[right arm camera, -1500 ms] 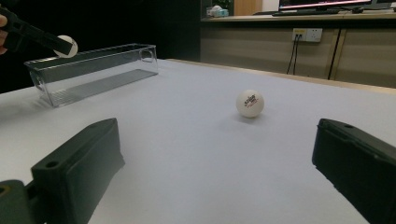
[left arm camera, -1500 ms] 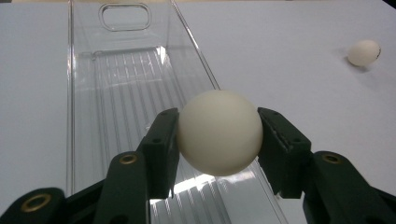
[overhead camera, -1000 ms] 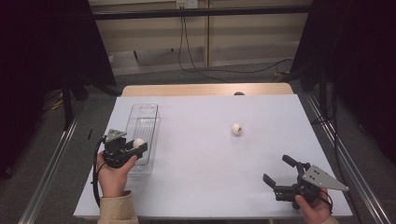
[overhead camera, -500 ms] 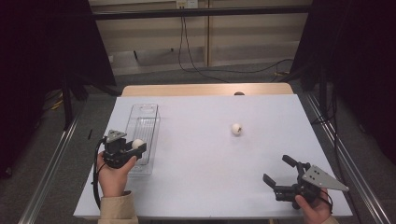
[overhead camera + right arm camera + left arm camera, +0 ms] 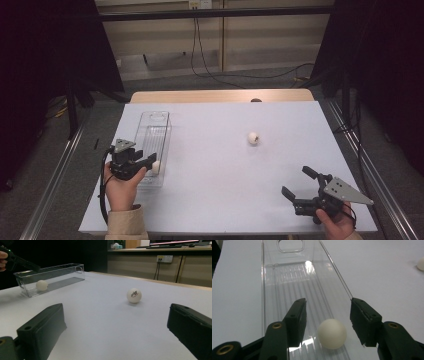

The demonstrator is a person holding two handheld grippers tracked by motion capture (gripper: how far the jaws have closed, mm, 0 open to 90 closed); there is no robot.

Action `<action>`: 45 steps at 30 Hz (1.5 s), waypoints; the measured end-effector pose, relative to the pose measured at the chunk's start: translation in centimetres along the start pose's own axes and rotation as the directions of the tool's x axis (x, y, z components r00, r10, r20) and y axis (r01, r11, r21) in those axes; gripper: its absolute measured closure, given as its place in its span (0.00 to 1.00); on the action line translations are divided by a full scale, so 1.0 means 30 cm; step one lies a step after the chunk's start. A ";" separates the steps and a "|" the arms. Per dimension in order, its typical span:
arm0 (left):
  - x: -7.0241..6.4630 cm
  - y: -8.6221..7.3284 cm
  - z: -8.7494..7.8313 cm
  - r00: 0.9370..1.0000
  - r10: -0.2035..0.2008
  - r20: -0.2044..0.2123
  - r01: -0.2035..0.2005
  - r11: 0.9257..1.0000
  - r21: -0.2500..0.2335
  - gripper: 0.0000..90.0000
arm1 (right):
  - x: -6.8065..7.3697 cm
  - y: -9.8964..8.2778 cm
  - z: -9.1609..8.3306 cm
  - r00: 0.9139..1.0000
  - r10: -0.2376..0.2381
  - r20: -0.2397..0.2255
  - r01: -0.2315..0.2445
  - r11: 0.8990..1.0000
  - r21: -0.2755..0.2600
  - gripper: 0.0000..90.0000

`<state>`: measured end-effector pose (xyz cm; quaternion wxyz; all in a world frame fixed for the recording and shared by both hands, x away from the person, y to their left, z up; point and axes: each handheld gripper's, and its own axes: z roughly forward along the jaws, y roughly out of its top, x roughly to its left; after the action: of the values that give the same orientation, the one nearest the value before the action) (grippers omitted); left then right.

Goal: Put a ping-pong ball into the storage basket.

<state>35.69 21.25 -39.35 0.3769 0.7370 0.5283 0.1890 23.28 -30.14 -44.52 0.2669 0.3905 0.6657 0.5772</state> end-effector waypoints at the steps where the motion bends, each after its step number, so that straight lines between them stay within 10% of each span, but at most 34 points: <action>1: -0.002 0.001 -0.001 1.000 -0.002 0.002 0.002 1.000 0.001 0.52 | 0.000 0.000 0.000 1.000 -0.001 -0.001 0.001 1.000 0.000 0.01; 24: -0.105 0.044 0.011 0.994 0.050 0.101 -0.051 0.999 0.003 0.34 | -0.001 0.000 0.000 1.000 -0.001 0.000 0.001 1.000 0.000 0.01; 45: -0.207 0.059 0.058 0.973 0.092 0.212 -0.097 0.995 0.012 0.28 | -0.003 0.000 0.000 1.000 -0.003 0.001 0.003 1.000 0.001 0.01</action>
<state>35.69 14.63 -38.38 0.4131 0.7814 0.4517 0.1215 23.32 -30.22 -44.54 0.2678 0.3899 0.6663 0.5764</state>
